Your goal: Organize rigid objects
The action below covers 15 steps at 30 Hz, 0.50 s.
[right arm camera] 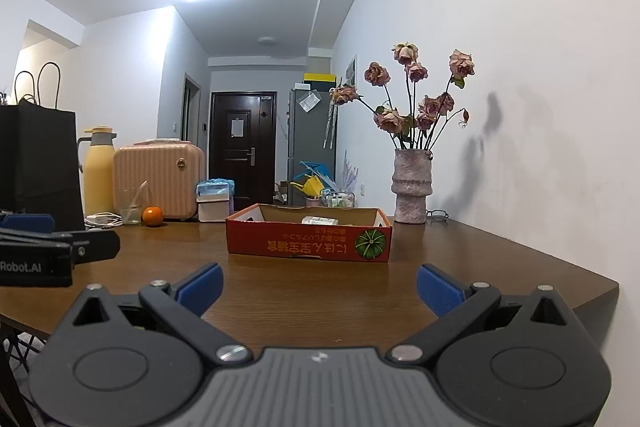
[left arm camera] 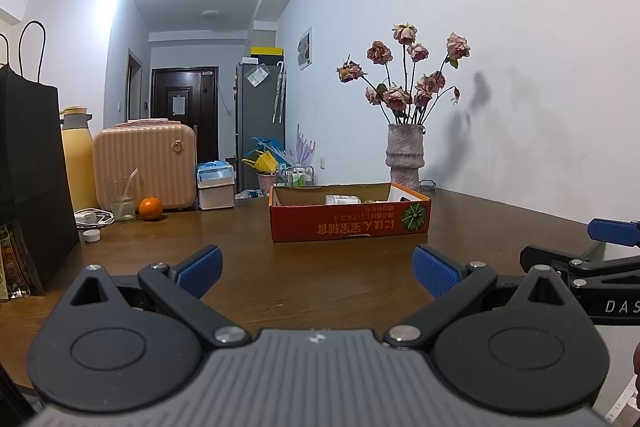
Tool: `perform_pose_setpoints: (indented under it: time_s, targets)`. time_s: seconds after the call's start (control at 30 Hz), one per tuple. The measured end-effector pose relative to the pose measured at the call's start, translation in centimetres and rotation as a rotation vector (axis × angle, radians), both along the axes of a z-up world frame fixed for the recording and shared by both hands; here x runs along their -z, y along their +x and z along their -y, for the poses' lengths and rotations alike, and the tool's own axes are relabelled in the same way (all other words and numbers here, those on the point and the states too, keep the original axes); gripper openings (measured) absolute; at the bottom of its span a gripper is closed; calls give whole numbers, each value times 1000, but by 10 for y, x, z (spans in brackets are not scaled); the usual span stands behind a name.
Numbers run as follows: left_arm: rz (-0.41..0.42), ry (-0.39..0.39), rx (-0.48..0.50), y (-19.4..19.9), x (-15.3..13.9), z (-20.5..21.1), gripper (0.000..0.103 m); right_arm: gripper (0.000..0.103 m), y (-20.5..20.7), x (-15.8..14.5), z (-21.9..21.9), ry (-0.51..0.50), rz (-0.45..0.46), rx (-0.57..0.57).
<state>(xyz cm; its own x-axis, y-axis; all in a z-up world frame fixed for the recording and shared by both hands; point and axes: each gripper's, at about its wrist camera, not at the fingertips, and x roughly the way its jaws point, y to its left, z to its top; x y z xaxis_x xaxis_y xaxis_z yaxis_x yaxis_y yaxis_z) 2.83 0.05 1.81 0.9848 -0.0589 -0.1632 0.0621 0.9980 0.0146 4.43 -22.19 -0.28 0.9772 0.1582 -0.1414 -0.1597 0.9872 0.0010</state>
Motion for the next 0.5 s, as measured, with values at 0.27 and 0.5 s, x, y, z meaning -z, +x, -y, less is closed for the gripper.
perform_pose_setpoints:
  time_s: [0.27,0.5]
  targets:
    - [-3,0,0,0,0,0,103,103,0,0,0,0,-4,1]
    - [-4,1,0,0,0,1,103,103,1,1,0,2,-6,3]
